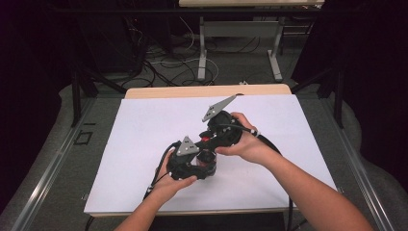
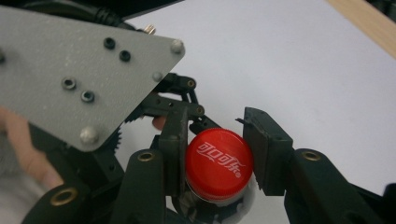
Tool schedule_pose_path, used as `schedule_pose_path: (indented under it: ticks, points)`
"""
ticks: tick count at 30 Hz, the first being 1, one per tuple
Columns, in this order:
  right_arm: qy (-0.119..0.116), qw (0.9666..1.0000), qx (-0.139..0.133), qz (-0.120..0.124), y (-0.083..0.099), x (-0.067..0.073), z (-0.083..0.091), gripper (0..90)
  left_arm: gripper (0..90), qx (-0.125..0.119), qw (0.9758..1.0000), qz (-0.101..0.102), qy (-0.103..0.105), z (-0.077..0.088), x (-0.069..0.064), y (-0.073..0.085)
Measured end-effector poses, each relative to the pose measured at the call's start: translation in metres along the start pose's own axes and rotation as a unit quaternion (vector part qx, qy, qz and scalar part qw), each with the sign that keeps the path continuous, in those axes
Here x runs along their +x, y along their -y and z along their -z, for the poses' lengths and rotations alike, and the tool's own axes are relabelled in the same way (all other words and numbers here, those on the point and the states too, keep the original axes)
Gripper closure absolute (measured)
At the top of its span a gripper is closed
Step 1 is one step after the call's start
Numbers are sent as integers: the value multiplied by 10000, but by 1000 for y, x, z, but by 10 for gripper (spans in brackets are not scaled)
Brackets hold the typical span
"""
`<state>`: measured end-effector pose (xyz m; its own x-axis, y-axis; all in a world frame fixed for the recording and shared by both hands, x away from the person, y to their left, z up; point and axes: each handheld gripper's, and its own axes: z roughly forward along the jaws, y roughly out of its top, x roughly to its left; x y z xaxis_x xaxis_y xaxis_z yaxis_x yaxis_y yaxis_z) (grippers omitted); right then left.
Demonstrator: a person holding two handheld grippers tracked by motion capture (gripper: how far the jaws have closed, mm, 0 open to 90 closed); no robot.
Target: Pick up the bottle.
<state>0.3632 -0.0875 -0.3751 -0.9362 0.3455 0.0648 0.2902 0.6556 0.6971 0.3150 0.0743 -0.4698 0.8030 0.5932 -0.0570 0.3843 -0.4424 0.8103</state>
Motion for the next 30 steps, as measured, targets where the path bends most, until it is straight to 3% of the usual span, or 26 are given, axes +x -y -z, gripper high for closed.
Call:
schedule_pose_path:
  ticks: [2,4,5,8,10,11,13,14,15,16,18,19,20,21,22,23,26,27,30]
  points:
    - [-306,9988,139,345,-1,-3,1,611,301,58,9999,-66,85,1,-1,0]
    - [-610,9952,203,735,-2,-8,2,611,301,62,9999,-118,90,1,-1,0]
    - [-756,9921,217,975,-2,-9,2,611,301,3,9999,-132,95,0,-2,0]
    - [-1153,9768,178,1798,0,-14,4,609,301,103,9995,-228,195,1,-6,-1]
    - [-1319,9688,159,2094,1,-15,4,608,301,117,9992,-307,219,-1,-9,-1]
    - [-1350,9677,169,2122,1,-15,4,607,301,117,9992,-307,219,-1,-9,-1]
    - [-1314,9678,160,2142,2,-15,5,601,301,106,9993,-285,235,-1,-9,-1]
    - [-1267,9699,187,2073,2,-15,5,568,301,47,9994,-275,180,-2,-9,-1]
    - [-1235,9732,183,1933,2,-14,5,490,301,28,9995,-230,191,-2,-9,0]
    - [-1156,9787,180,1685,2,-13,6,444,301,37,9995,-264,176,-1,-8,-1]
    - [-966,9859,97,1364,1,-9,7,382,301,-2,9996,-255,91,-1,-7,-1]
    - [-966,9859,97,1364,1,-9,7,382,301,22,9997,-223,110,0,-6,-2]
    - [-558,9935,69,995,1,-3,8,356,301,-1,9998,-196,48,0,-5,-1]
    - [-314,9960,38,832,0,0,9,357,301,27,9998,-170,91,2,-4,-2]
    - [-138,9973,-45,722,0,2,9,353,301,31,9999,-132,38,3,-2,-2]
    - [-138,9973,-45,722,0,2,9,353,300,31,9999,-132,38,3,-2,-2]
    - [533,9977,-30,411,2,18,9,335,301,-89,10000,5,-42,2,-2,-1]
    - [591,9978,-61,298,2,21,8,336,301,-89,10000,5,-42,2,-2,-1]
    - [1079,9940,-199,-18,3,30,7,386,301,-83,9999,15,-107,2,-2,-2]
